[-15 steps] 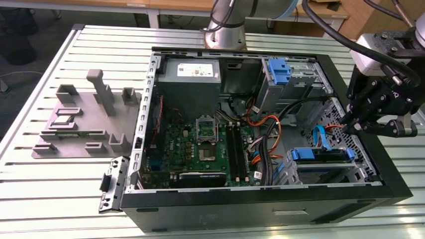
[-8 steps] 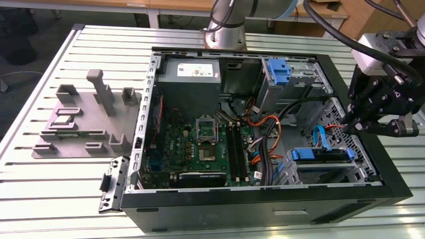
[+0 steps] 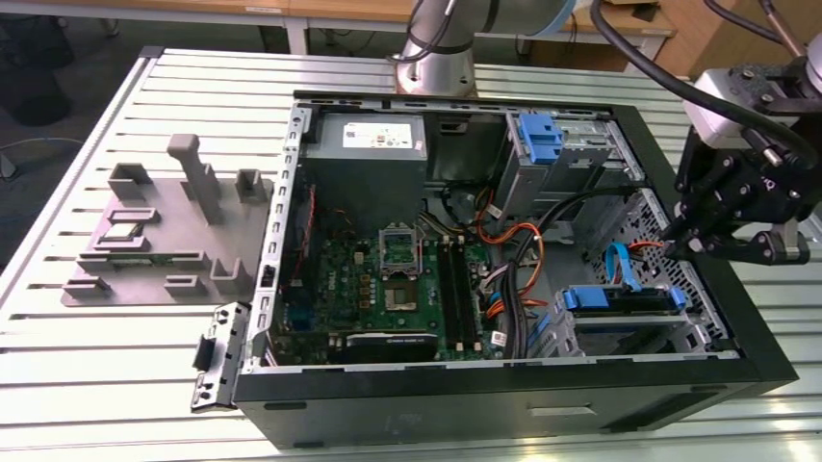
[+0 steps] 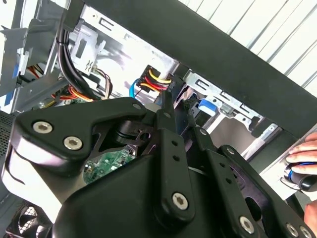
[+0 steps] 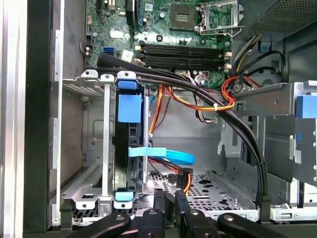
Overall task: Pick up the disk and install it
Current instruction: 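Insert the second disk wire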
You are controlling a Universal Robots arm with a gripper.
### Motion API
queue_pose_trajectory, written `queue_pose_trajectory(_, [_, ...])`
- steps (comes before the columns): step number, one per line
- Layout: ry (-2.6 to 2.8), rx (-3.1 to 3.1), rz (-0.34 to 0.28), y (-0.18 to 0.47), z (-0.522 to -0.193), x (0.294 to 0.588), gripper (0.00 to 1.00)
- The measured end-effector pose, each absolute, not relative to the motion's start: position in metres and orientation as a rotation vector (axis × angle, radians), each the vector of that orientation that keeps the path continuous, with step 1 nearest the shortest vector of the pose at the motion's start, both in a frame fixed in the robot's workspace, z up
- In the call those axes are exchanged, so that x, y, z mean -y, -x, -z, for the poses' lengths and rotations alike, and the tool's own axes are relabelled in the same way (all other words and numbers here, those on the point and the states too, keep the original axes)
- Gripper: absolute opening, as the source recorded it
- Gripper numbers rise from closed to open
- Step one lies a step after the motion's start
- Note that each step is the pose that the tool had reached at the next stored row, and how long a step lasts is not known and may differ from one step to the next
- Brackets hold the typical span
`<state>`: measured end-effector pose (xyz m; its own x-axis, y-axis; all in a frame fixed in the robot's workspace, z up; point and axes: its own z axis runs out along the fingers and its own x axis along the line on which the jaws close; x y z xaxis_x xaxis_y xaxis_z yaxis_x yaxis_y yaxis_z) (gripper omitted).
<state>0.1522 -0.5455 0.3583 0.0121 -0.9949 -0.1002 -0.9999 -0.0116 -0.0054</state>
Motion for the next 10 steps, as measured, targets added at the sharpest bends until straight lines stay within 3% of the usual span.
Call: queue_pose_trajectory(10, [2.182, -2.156, -0.102, -0.1613, -0.3544, 0.5436, 0.24])
